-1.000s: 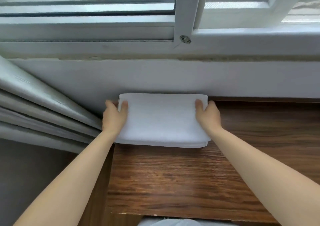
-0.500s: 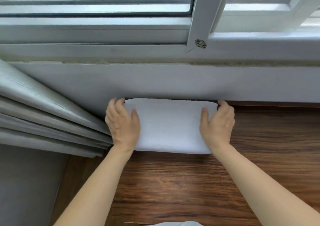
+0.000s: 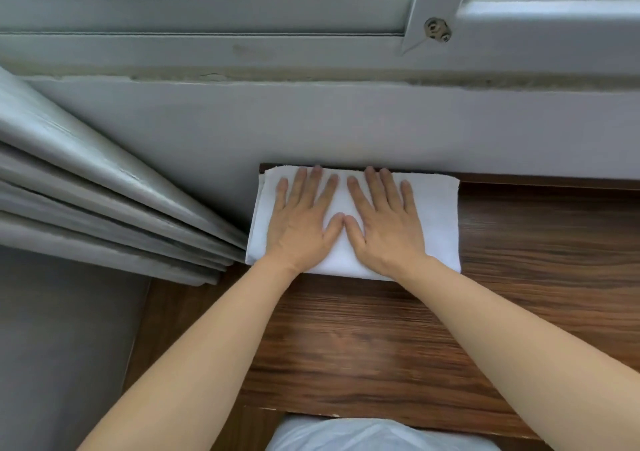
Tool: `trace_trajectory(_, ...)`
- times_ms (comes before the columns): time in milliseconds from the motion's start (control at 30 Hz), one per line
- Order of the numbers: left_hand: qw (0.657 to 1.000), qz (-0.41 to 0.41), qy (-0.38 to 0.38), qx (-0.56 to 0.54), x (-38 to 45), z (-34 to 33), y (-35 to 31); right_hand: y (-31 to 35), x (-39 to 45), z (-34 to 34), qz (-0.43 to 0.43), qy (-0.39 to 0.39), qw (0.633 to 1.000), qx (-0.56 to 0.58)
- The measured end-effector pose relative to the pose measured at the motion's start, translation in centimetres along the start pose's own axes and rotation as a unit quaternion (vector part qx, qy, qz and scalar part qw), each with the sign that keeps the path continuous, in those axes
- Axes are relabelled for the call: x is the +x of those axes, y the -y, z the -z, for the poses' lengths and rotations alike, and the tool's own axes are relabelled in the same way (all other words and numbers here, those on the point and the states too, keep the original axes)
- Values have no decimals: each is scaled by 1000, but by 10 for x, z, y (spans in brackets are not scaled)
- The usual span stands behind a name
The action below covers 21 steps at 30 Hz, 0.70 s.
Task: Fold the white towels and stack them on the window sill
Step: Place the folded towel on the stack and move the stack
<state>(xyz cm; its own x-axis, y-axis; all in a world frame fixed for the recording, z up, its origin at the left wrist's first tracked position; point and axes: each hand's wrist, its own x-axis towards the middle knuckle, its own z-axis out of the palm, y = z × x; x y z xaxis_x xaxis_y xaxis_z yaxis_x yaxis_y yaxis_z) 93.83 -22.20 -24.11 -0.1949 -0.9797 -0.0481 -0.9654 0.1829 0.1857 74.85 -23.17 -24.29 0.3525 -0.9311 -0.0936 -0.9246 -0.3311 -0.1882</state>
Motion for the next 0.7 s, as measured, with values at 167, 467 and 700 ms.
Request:
trace_trajectory(167,995,94,-7,31,-4,6,20,-37,-15,9,-54,-8,998,-29)
trace_trajectory(467,962,245,-58,-107,-16,12,22,-60,-45,30,-61,-34,994,-78)
trace_trajectory(700,863,364,-105,-335,-35,13,33,39,-42,25,278,-2,950,-144)
